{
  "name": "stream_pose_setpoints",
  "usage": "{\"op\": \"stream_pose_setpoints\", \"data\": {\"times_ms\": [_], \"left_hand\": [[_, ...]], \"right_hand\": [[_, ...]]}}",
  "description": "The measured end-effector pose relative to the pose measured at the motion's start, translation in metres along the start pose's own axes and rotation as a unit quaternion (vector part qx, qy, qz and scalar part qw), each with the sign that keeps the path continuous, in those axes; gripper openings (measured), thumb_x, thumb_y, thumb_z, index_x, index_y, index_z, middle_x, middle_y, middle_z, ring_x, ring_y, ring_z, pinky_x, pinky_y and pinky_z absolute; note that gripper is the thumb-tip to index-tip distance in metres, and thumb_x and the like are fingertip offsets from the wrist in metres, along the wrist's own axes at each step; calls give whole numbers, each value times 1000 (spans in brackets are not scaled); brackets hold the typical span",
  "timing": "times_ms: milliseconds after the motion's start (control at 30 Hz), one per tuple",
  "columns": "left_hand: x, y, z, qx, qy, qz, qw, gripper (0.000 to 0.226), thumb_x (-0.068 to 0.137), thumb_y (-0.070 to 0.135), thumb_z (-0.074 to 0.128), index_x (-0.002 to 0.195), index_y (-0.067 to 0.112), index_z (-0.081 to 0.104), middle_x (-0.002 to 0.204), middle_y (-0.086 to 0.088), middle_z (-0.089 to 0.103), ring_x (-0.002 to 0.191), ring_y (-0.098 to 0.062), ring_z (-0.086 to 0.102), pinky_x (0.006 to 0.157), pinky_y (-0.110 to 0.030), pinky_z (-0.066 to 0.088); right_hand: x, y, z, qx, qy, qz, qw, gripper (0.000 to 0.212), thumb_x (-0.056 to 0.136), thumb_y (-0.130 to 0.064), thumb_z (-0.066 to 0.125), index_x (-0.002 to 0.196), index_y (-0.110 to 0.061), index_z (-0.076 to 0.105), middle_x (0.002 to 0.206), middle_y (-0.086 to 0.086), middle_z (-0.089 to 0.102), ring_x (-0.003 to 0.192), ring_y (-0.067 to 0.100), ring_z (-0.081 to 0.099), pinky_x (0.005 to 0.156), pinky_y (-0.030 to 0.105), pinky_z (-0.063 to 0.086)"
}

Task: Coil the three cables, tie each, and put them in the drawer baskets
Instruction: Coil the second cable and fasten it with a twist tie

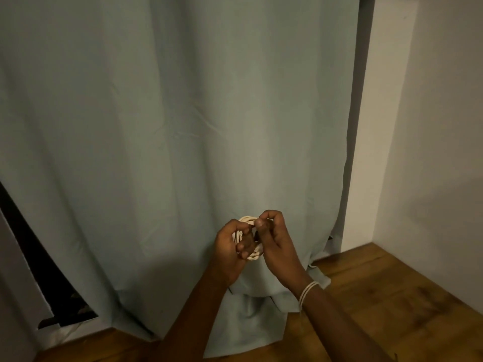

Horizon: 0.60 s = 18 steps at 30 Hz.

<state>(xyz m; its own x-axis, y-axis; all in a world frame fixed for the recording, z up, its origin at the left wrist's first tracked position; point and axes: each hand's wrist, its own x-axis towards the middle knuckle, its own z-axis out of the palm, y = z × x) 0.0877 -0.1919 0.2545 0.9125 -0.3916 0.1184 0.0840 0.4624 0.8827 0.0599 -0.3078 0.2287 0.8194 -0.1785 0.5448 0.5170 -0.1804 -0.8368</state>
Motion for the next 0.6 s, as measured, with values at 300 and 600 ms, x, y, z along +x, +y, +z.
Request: {"op": "stream_pose_setpoints", "data": {"times_ms": [300,600], "left_hand": [[0,-2,-2,175,36,82,981,23,92,24,59,84,4,67,60,-8,52,53,-15,51,57,-25,45],[9,-40,4,16,91,-69,993,82,73,79,53,110,8,69,100,-11,75,87,-22,73,82,-36,59]], "right_hand": [[0,3,10,-70,128,-96,985,19,99,-31,50,113,-18,53,93,-12,63,83,17,67,70,32,58],[-23,14,21,-109,237,-66,963,20,97,-25,59,113,-14,55,97,-10,63,90,7,65,76,23,56]]}}
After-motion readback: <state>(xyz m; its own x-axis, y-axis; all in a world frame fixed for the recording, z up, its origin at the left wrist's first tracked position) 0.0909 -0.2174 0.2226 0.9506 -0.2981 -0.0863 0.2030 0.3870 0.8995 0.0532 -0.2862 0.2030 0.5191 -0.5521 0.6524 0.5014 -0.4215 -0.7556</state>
